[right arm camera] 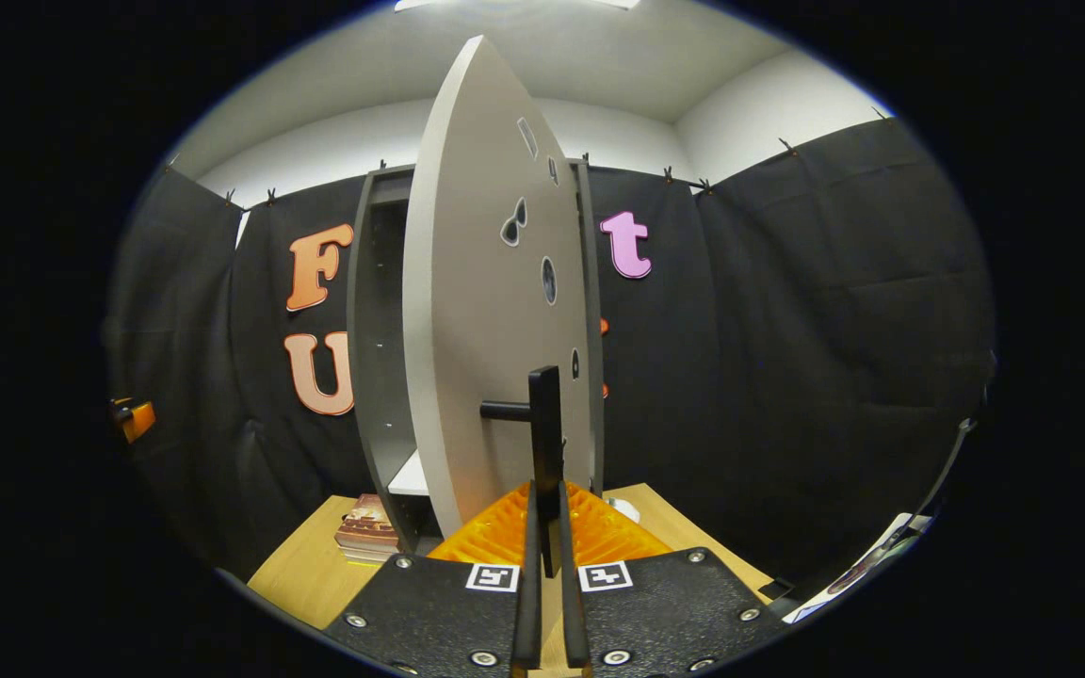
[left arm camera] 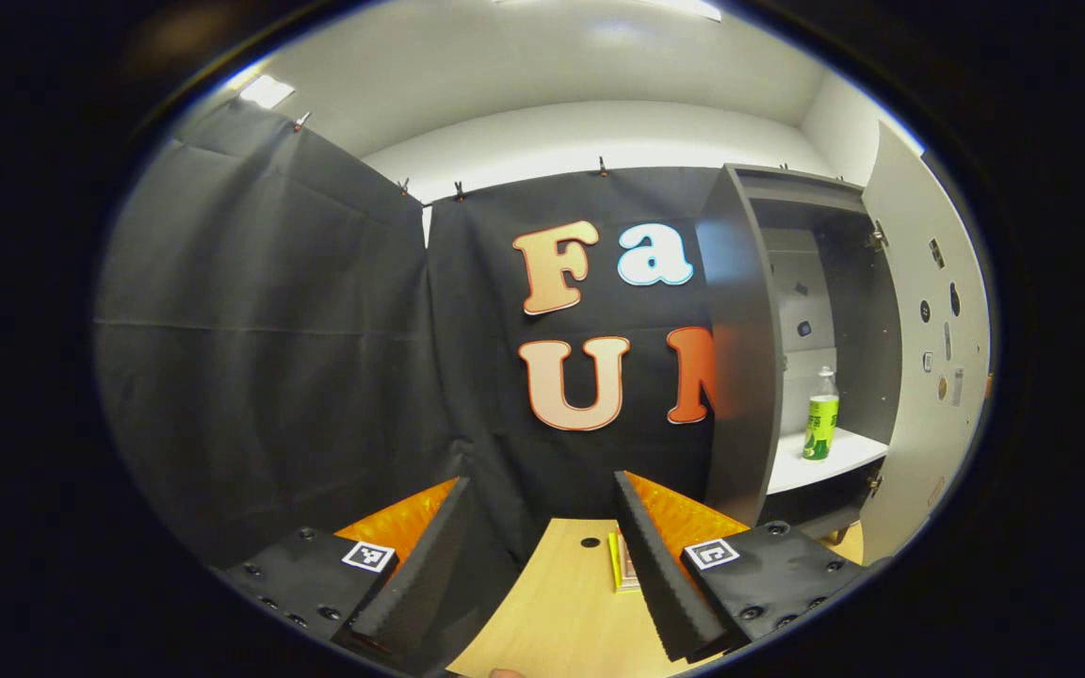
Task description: Open the cabinet door with the right hand, grasp the bottle in the cabinet with the left hand and place it on the coaster, then close the cabinet door with the right hand.
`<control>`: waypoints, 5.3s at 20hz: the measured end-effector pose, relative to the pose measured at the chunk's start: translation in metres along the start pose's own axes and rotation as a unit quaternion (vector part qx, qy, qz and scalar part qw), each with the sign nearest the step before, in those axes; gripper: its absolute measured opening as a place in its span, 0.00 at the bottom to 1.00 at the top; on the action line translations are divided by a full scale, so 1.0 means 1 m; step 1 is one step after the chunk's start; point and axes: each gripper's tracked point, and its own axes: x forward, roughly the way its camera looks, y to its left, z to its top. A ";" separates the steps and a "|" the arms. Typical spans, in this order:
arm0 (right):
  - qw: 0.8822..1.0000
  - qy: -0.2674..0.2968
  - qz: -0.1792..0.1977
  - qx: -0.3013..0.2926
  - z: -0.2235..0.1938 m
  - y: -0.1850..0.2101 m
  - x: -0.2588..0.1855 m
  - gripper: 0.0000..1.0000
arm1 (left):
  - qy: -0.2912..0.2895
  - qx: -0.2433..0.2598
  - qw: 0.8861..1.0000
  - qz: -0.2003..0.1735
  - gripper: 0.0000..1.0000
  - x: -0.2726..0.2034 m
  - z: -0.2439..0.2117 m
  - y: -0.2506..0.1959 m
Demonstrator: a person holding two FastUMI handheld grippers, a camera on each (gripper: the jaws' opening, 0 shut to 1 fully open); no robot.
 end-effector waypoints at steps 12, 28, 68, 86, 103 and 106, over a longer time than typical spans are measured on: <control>1.000 0.013 0.018 0.016 -0.002 -0.013 -0.002 0.06 | 0.008 -0.021 0.997 -0.068 0.94 0.012 0.003 -0.143; 0.998 0.017 0.034 0.054 -0.001 -0.027 -0.007 0.06 | 0.006 -0.028 0.985 -0.172 0.95 0.074 0.008 -0.353; 0.997 0.013 -0.068 0.034 -0.012 -0.119 0.024 0.93 | 0.071 -0.036 0.974 -0.213 0.81 0.204 -0.050 -0.509; 0.998 0.006 -0.055 0.022 -0.009 -0.083 -0.003 0.99 | 0.100 -0.037 0.979 -0.175 0.81 0.089 -0.151 -0.359; 0.998 0.023 -0.062 0.001 -0.012 -0.060 -0.026 0.93 | 0.177 -0.034 0.976 -0.123 0.82 0.015 -0.335 -0.276; 0.997 0.030 -0.065 -0.005 -0.014 -0.059 -0.026 0.90 | 0.182 -0.044 0.975 -0.122 0.82 0.009 -0.353 -0.279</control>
